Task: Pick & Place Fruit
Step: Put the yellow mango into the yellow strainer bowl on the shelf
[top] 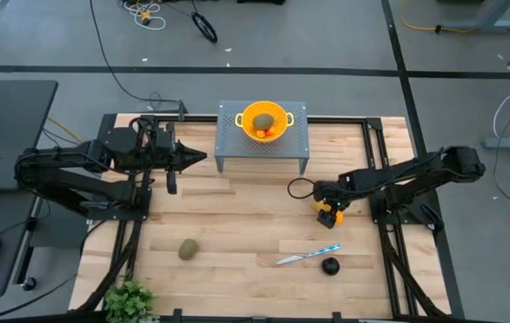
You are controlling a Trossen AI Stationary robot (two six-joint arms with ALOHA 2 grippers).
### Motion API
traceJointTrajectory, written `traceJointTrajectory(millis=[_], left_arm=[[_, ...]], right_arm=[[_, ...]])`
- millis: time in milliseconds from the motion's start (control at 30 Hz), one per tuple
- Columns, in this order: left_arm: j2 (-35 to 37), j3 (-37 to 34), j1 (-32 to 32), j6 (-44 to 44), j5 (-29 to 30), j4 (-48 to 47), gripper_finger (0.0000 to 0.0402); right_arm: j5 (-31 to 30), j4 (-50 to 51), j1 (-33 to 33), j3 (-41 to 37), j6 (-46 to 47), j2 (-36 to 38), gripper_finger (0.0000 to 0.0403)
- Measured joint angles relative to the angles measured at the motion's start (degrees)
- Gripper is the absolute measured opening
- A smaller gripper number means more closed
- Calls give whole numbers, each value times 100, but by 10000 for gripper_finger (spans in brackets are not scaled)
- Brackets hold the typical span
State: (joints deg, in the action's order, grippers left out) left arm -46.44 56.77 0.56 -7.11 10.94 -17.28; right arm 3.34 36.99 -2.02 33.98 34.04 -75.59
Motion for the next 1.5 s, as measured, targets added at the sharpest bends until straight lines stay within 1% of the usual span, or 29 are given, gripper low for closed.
traceJointTrajectory(millis=[133,367,500,833,967,1067,1367,1500], left_arm=[[0,0,-1,0,0,0,4],[2,0,-1,0,0,0,4],[2,0,0,0,0,0,4],[2,0,-1,0,-1,0,4],[2,-2,0,0,0,0,4],[2,-2,-1,0,0,2,4],[2,-4,-1,-11,0,11,4],[2,-4,-2,-16,0,11,4]], right_arm=[[140,-42,0,0,0,-134,311],[144,-60,0,0,0,-136,269],[142,-61,0,0,0,-133,256],[147,-61,0,0,-8,-131,252],[278,-40,0,24,-191,-129,251],[437,-30,10,212,-508,-107,251],[324,39,11,1055,-1390,-107,251],[315,29,11,1286,-1708,-107,251]])
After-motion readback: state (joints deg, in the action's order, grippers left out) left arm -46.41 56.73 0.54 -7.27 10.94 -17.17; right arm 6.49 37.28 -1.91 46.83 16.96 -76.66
